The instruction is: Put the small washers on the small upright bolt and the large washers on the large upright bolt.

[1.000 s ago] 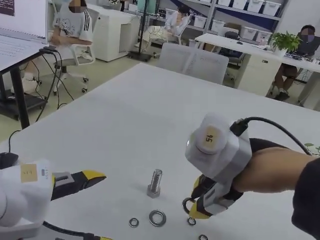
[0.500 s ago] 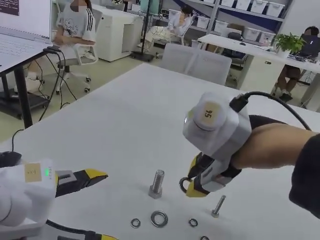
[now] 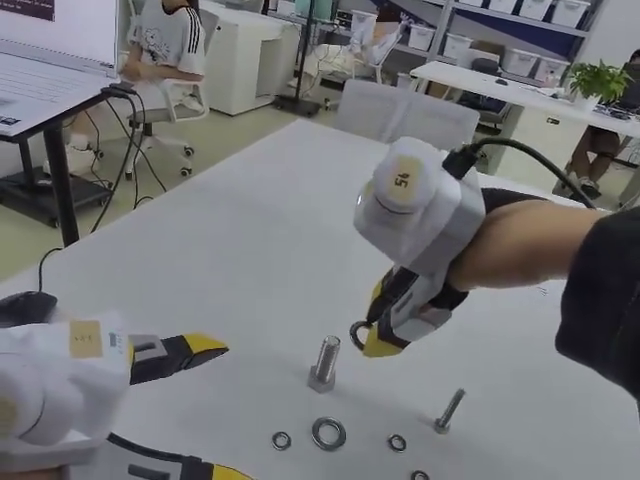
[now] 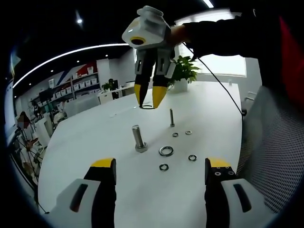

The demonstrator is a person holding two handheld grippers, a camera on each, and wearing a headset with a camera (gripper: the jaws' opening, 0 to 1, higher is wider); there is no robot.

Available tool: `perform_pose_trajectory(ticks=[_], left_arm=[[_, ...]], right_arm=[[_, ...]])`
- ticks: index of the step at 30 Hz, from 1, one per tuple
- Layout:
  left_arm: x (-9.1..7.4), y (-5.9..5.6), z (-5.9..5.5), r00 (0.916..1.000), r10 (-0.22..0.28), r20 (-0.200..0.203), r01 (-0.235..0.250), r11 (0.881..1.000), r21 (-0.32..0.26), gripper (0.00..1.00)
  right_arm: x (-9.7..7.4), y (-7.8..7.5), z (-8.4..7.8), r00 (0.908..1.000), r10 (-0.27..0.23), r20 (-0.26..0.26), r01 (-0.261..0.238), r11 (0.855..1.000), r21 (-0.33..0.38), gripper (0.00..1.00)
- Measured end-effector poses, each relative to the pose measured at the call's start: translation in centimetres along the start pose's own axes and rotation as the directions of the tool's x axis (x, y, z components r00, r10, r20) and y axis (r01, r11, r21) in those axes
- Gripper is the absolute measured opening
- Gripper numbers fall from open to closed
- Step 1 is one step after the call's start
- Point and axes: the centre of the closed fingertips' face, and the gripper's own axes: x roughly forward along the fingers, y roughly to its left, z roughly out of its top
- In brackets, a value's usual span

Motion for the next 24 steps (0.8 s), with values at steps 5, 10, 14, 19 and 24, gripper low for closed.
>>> perform_pose_trajectory(ticks=[5, 10, 14, 19, 24], left_arm=[[0.2, 0.0, -0.3, 1.0000, -0.003, -0.007, 0.003, 1.000, -0.003, 0.75], [0.2, 0.1, -0.6, 0.9999, -0.003, -0.013, 0.003, 1.000, -0.006, 0.75], [0.4, 0.3, -0.7, 0.9999, 0.000, -0.013, 0.000, 1.000, -0.011, 0.75], [0.5, 0.4, -0.8, 0.9999, 0.000, -0.015, 0.000, 1.000, -0.013, 0.75], [0.7, 0.5, -1.0, 0.9998, -0.001, -0.018, 0.001, 1.000, -0.020, 0.74]], right_arm=[[0.4, -0.6, 0.7, 0.9997, 0.021, -0.009, -0.021, 1.000, -0.018, 0.23], [1.2, -1.2, 1.1, 0.9986, 0.049, -0.022, -0.050, 0.998, -0.033, 0.23], [1.8, -1.5, 1.3, 0.9966, 0.076, -0.033, -0.077, 0.996, -0.042, 0.23], [2.6, -1.4, 1.6, 0.9932, 0.105, -0.050, -0.108, 0.993, -0.052, 0.23], [3.3, -1.3, 1.4, 0.9900, 0.124, -0.067, -0.128, 0.990, -0.055, 0.23]])
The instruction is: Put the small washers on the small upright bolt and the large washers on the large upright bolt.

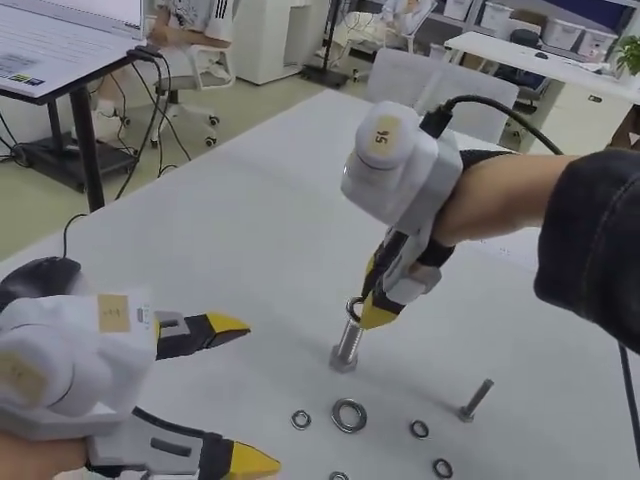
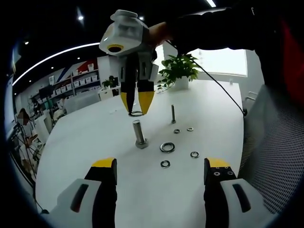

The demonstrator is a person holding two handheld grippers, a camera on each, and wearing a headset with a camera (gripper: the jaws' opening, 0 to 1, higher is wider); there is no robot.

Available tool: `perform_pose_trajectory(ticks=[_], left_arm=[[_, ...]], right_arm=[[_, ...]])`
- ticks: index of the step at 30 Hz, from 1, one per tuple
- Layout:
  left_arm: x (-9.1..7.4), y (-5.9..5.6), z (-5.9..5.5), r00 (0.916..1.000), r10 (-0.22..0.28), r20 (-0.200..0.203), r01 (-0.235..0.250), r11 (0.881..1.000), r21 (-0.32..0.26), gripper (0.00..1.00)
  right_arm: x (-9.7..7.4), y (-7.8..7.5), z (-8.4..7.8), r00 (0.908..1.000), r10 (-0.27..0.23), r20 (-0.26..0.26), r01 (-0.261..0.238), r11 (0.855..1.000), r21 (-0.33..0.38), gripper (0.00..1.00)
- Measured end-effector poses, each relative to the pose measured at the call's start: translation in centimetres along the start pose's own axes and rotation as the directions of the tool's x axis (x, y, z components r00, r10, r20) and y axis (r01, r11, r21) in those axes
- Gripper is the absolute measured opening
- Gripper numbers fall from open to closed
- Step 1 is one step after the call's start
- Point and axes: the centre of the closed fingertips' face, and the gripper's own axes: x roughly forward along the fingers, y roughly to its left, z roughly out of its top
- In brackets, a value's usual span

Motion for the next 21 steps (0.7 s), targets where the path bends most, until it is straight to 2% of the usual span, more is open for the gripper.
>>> perform_pose_trajectory(ticks=[21], left_arm=[[0.3, -0.2, -0.6, 1.0000, -0.007, -0.005, 0.007, 1.000, -0.015, 0.72]], right_arm=[[1.8, -0.2, -0.8, 0.9986, 0.034, -0.041, -0.034, 0.999, 0.004, 0.23]])
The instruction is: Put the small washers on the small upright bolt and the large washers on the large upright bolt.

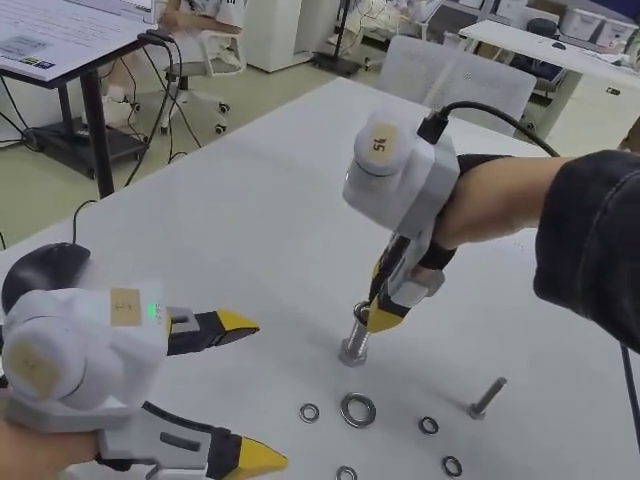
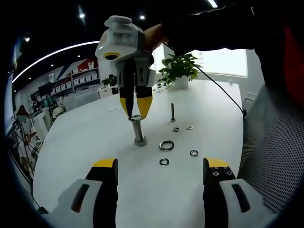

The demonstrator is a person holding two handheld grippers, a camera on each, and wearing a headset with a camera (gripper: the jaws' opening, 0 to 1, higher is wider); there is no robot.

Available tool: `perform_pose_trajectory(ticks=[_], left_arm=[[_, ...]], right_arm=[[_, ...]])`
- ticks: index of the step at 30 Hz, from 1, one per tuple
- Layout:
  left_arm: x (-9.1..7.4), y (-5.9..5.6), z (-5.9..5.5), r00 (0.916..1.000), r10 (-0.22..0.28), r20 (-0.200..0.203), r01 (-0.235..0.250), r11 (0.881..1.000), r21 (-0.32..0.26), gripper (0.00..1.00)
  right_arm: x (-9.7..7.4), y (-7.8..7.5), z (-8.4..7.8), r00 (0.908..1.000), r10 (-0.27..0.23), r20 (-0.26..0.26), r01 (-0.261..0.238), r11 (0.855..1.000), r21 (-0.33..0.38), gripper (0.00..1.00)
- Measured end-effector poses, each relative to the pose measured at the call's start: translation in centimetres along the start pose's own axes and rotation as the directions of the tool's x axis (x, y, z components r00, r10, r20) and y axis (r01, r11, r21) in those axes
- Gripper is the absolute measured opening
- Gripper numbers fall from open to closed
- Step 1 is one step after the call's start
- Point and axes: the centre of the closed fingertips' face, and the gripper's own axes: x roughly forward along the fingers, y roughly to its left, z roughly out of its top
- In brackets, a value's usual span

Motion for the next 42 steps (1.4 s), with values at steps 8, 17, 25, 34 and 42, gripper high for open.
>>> perform_pose_trajectory(ticks=[8, 17, 25, 34, 42], left_arm=[[0.1, -0.2, -0.2, 1.0000, -0.007, -0.006, 0.007, 1.000, -0.008, 0.72], [0.0, -0.2, -0.5, 0.9999, -0.008, -0.010, 0.008, 1.000, -0.015, 0.72], [0.0, -0.3, -0.7, 0.9999, -0.007, -0.011, 0.007, 1.000, -0.023, 0.72], [0.0, -0.2, -1.1, 0.9999, -0.004, -0.017, 0.003, 0.999, -0.033, 0.71], [0.1, -0.2, -1.1, 0.9998, -0.004, -0.020, 0.003, 0.999, -0.037, 0.71]], right_arm=[[0.7, -0.1, 0.1, 0.9999, 0.011, -0.002, -0.011, 1.000, 0.003, 0.23], [1.7, 0.2, -0.1, 0.9997, 0.021, -0.009, -0.021, 1.000, 0.007, 0.23], [2.8, 0.6, -0.1, 0.9995, 0.027, -0.018, -0.027, 1.000, 0.004, 0.23], [4.7, 0.2, -0.5, 0.9989, 0.031, -0.036, -0.031, 1.000, 0.004, 0.23], [5.6, -0.2, -0.9, 0.9986, 0.027, -0.046, -0.028, 1.000, -0.008, 0.23]])
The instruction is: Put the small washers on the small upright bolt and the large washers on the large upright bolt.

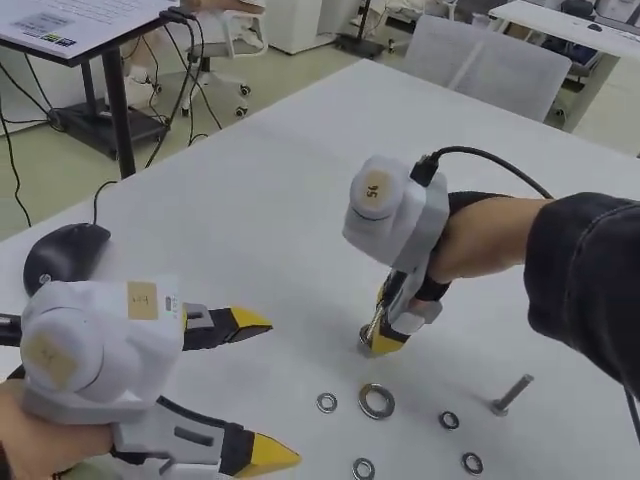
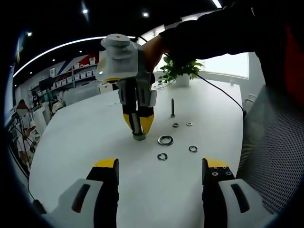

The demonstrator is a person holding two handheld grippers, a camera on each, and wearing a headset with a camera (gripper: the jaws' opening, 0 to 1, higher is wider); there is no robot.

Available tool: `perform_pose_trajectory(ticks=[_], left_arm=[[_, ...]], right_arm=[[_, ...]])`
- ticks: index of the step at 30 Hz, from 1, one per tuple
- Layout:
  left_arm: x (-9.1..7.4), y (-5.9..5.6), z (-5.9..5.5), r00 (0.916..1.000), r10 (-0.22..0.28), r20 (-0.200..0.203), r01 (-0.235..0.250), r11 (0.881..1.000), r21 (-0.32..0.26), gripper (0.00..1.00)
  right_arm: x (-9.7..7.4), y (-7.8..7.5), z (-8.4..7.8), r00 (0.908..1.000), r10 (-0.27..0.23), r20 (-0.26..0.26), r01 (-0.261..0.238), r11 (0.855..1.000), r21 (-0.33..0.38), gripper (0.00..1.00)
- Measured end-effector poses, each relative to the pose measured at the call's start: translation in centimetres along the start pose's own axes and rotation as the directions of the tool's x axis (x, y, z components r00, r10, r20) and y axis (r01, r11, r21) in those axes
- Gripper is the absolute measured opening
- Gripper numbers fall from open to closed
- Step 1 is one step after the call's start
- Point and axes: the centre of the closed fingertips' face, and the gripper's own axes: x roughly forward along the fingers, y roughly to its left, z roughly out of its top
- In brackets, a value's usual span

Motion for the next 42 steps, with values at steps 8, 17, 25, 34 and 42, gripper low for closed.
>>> perform_pose_trajectory(ticks=[8, 17, 25, 34, 42], left_arm=[[0.2, 0.0, -0.1, 1.0000, -0.005, -0.005, 0.005, 1.000, 0.000, 0.70], [0.2, 0.0, 0.0, 0.9999, -0.005, -0.010, 0.006, 1.000, 0.003, 0.70], [0.4, -0.1, 0.1, 0.9998, -0.012, -0.013, 0.012, 1.000, 0.010, 0.70], [0.4, -0.3, 0.3, 0.9998, -0.014, -0.015, 0.014, 1.000, 0.020, 0.70], [0.3, -0.4, 0.6, 0.9997, -0.017, -0.017, 0.017, 1.000, 0.026, 0.70]], right_arm=[[-0.2, -0.2, 0.1, 1.0000, -0.007, 0.001, 0.007, 1.000, -0.007, 0.23], [-0.6, -0.2, 0.0, 0.9996, 0.003, 0.029, -0.003, 1.000, 0.006, 0.26], [-1.2, -0.1, -1.0, 0.9994, 0.000, 0.035, -0.001, 1.000, 0.025, 0.31], [-1.5, 0.3, -2.2, 0.9988, -0.009, 0.047, 0.006, 0.998, 0.058, 0.32], [-1.7, 1.2, -3.1, 0.9985, -0.012, 0.054, 0.008, 0.997, 0.076, 0.32]])
